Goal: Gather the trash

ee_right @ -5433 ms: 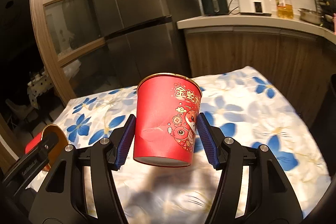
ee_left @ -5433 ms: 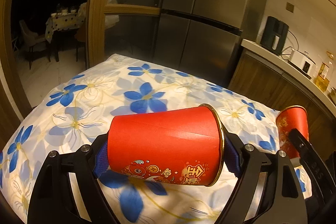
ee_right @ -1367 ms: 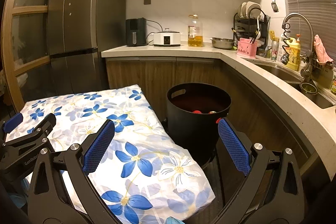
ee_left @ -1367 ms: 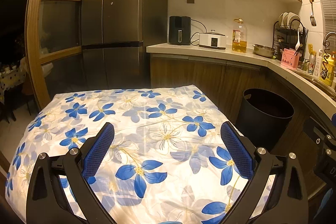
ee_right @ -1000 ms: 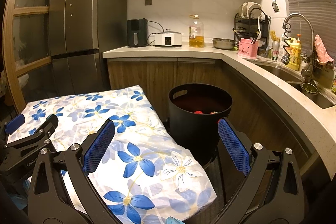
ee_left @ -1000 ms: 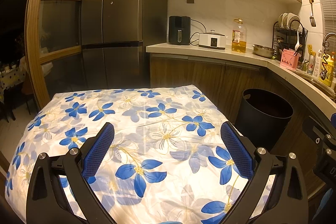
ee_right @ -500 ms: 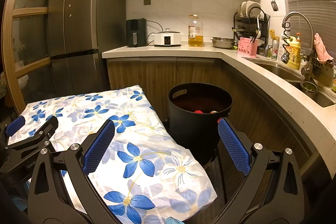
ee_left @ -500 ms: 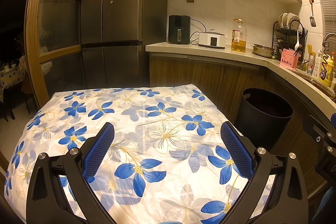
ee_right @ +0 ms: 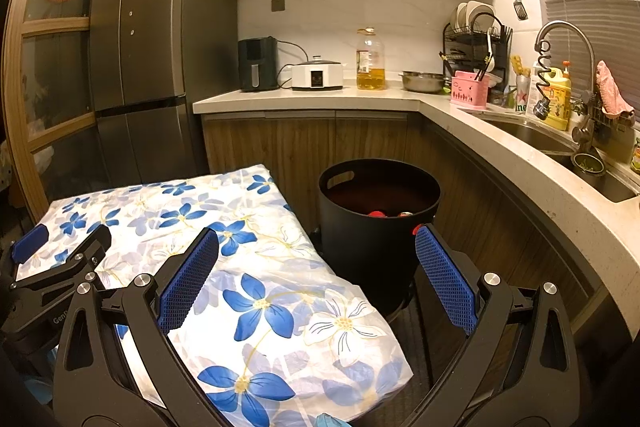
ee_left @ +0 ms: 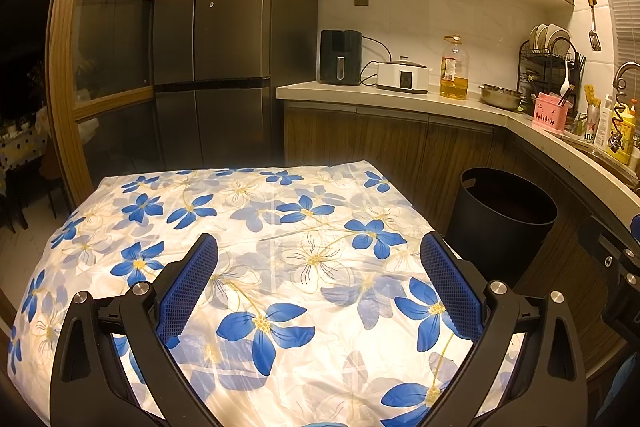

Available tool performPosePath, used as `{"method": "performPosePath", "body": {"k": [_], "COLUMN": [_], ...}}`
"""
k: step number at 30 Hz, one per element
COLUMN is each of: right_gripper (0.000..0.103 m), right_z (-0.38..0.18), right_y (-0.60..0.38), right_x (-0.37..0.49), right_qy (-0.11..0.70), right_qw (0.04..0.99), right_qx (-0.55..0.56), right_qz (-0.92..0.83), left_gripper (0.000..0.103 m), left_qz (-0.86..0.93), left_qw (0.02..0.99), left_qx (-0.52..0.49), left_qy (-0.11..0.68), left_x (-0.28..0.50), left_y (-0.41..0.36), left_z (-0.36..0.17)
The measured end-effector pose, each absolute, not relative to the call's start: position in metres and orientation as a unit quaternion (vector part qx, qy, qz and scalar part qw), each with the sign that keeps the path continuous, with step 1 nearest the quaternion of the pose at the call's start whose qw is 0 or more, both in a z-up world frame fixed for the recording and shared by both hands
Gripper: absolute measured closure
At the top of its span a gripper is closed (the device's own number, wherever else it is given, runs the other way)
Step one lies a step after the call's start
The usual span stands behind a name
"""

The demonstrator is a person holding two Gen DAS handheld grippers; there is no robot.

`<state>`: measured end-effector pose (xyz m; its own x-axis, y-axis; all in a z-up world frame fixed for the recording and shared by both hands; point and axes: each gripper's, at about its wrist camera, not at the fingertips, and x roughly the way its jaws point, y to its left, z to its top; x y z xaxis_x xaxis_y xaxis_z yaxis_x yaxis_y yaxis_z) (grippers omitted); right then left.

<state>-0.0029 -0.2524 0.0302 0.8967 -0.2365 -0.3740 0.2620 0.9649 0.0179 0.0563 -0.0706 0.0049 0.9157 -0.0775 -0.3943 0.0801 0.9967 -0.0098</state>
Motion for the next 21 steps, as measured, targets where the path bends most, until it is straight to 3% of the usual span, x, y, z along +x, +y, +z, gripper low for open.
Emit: {"method": "performPosePath", "body": {"k": [21], "right_gripper": [0.006], "right_z": [0.0328], "right_y": [-0.2516], "right_x": [-0.0026], "right_qy": [0.187], "right_qw": [0.973], "right_qx": [0.035], "right_qz": [-0.129], "left_gripper": [0.006], "left_qz": [-0.041], "left_qw": [0.979], "left_qx": [0.003], "left_qy": [0.198], "left_x": [0.0567], "left_y": [-0.0711], "left_z": [0.0077]}}
